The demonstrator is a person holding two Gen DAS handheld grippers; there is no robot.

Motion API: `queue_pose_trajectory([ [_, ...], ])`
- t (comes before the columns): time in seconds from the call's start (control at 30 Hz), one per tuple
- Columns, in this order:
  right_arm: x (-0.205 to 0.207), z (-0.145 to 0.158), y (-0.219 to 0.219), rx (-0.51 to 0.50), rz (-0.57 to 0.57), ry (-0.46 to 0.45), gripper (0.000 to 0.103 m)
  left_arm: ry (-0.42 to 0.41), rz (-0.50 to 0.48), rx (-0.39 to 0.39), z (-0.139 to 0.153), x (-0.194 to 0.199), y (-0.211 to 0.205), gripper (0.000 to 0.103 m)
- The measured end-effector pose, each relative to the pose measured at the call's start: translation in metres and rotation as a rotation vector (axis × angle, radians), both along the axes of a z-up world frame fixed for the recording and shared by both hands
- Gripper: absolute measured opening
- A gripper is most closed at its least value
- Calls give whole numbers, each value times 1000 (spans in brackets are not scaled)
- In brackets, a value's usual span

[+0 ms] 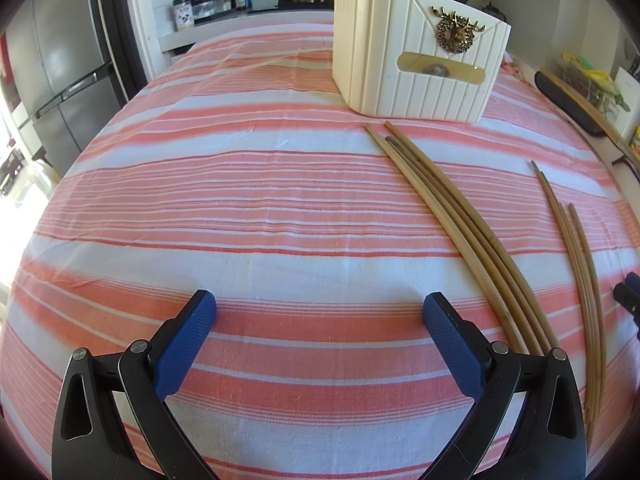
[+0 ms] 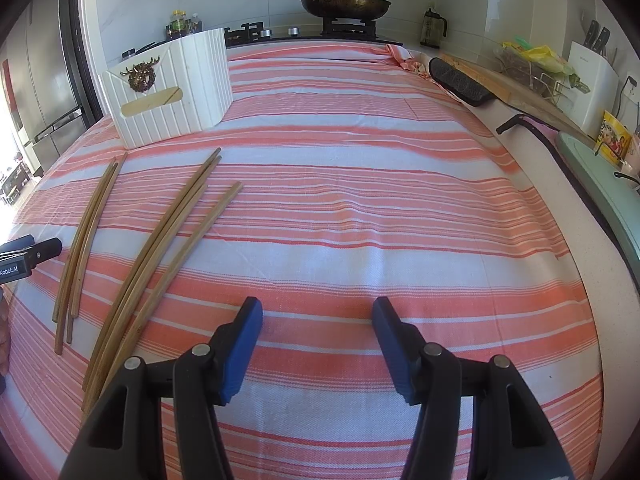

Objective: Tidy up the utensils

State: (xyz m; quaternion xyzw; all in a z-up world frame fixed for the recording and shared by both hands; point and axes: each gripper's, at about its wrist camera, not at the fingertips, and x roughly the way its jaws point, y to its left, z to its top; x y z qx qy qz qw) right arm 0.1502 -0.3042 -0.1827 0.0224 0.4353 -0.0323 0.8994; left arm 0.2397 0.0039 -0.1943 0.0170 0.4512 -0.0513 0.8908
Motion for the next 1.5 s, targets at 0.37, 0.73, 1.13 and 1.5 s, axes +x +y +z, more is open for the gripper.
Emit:
queue_pose_trajectory([
  [0.37, 0, 0, 0, 1, 0, 0, 59, -1, 10, 5, 1, -2, 0, 103],
  [0.73, 0, 0, -1, 1, 0, 0, 59, -1, 10, 4, 0, -1, -1, 103],
  [1.13, 0, 0, 0, 1, 1, -1, 59, -11, 130, -200, 19, -13, 24, 102],
  [1.5, 0, 0, -1, 0, 2, -1, 59, 13, 105, -74, 11, -9, -38, 102],
])
